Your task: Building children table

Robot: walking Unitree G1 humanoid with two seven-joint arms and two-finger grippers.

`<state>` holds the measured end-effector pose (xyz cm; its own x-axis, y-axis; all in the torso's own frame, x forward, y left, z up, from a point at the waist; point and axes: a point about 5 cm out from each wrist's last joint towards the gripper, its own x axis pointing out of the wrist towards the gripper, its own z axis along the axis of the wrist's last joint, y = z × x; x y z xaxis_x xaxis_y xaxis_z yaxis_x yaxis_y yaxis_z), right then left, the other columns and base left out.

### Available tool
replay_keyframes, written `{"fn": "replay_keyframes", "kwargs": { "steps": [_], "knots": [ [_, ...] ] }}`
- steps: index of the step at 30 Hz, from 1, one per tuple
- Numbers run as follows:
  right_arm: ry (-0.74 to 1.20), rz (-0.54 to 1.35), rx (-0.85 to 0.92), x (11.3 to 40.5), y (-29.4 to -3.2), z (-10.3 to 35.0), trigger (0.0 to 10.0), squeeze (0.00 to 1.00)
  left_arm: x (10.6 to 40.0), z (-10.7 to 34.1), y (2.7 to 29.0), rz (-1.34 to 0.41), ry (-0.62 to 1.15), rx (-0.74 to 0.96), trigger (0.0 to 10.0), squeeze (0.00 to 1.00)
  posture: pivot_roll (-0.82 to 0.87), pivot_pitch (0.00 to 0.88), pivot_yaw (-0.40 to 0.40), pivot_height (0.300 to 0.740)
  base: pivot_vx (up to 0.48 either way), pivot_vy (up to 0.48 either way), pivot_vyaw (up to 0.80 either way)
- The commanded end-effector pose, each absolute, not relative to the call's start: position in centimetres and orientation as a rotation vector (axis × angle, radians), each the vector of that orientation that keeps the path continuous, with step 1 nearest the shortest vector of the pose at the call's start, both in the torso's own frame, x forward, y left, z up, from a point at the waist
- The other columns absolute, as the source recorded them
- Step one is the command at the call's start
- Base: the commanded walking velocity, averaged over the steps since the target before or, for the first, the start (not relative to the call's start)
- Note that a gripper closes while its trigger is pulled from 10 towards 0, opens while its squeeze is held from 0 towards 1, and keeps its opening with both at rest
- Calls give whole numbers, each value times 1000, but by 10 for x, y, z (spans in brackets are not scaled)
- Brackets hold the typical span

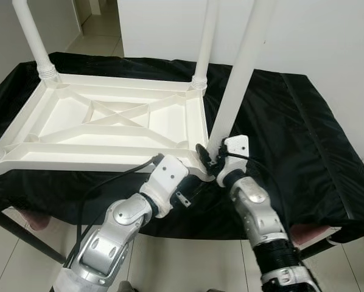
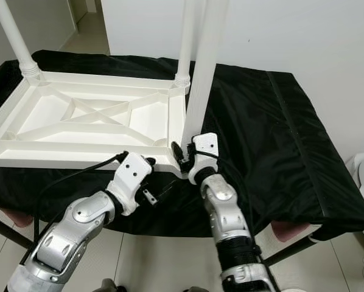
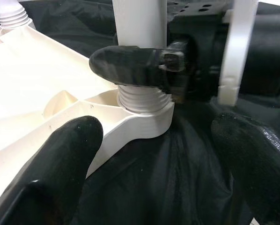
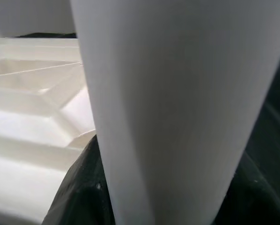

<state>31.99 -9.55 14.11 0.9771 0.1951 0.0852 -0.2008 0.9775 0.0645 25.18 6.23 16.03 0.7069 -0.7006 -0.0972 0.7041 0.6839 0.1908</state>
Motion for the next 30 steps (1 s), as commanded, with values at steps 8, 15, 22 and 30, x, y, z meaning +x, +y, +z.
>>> {"fn": "replay_keyframes", "kwargs": {
  "steps": [8, 15, 22, 30],
  "knots": [
    [11, 25, 121, 312, -92, 130, 10000, 0, 253, 158, 63, -771, 22, 230, 10000, 0, -106, 75, -29, 740, 0, 0, 0],
    [18, 60, 142, 311, -86, 130, 10000, 0, 257, 159, 64, -757, 10, 228, 10000, 0, -104, 49, -28, 740, 0, 0, 0],
    [-39, 141, 164, 313, -85, 138, 10000, 1000, 268, 163, 66, -731, -7, 229, 10000, 0, -101, 20, -20, 740, 0, 0, 0],
    [-74, 244, 107, 313, -85, 140, 10000, 1000, 272, 160, 69, -714, -7, 232, 10000, 0, -103, 0, -2, 740, 0, 0, 0]
  ]
}}
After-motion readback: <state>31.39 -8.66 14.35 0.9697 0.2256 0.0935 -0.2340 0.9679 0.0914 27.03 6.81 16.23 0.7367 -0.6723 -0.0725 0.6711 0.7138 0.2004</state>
